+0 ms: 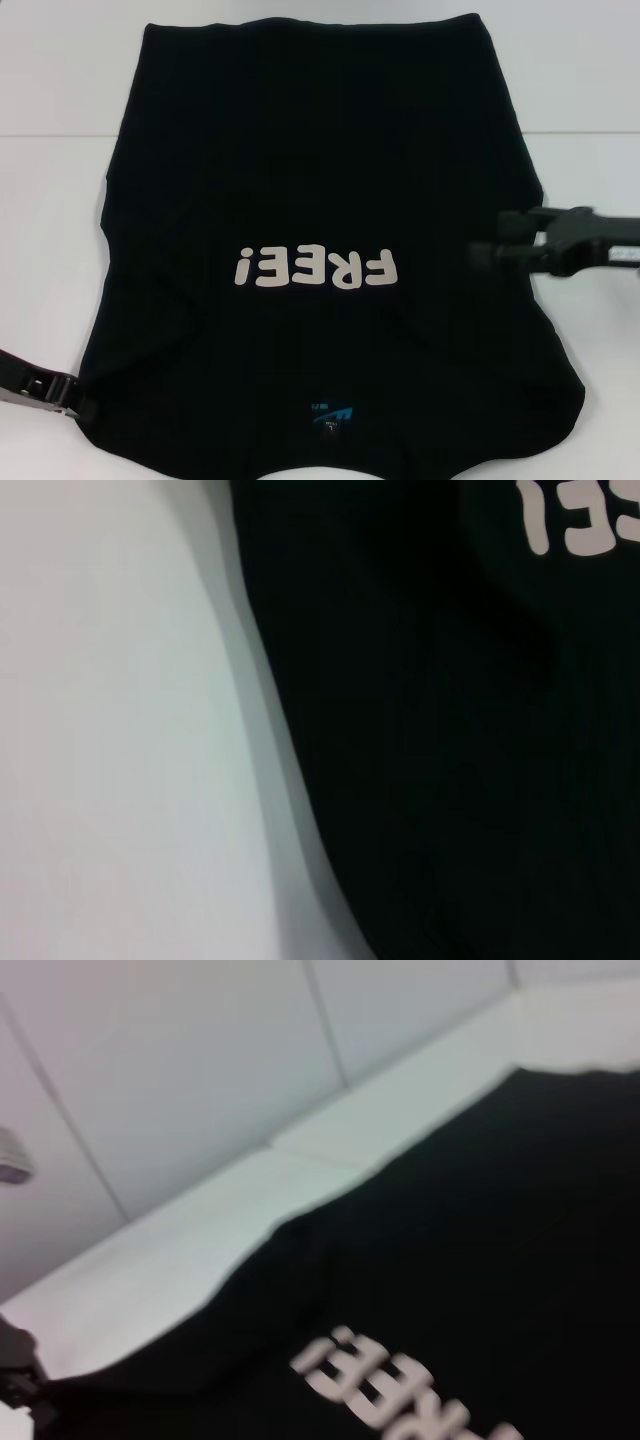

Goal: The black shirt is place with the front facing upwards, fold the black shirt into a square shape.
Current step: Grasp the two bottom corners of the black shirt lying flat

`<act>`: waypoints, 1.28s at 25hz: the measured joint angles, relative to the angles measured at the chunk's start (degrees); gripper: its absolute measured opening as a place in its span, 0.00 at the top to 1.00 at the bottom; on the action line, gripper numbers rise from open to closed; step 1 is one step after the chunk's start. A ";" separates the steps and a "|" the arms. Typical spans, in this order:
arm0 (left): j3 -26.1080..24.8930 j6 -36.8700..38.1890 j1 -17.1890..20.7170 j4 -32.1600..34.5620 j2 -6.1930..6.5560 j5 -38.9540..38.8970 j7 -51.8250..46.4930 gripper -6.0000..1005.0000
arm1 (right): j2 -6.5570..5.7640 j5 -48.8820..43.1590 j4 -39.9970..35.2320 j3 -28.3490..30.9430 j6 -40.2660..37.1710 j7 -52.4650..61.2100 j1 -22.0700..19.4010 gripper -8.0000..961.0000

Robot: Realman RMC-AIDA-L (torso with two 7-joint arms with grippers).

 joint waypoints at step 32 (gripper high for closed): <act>-3.05 -1.15 -1.03 -2.58 1.93 -3.80 0.59 0.99 | 2.01 -47.36 -4.14 -7.88 -14.35 42.21 16.34 0.11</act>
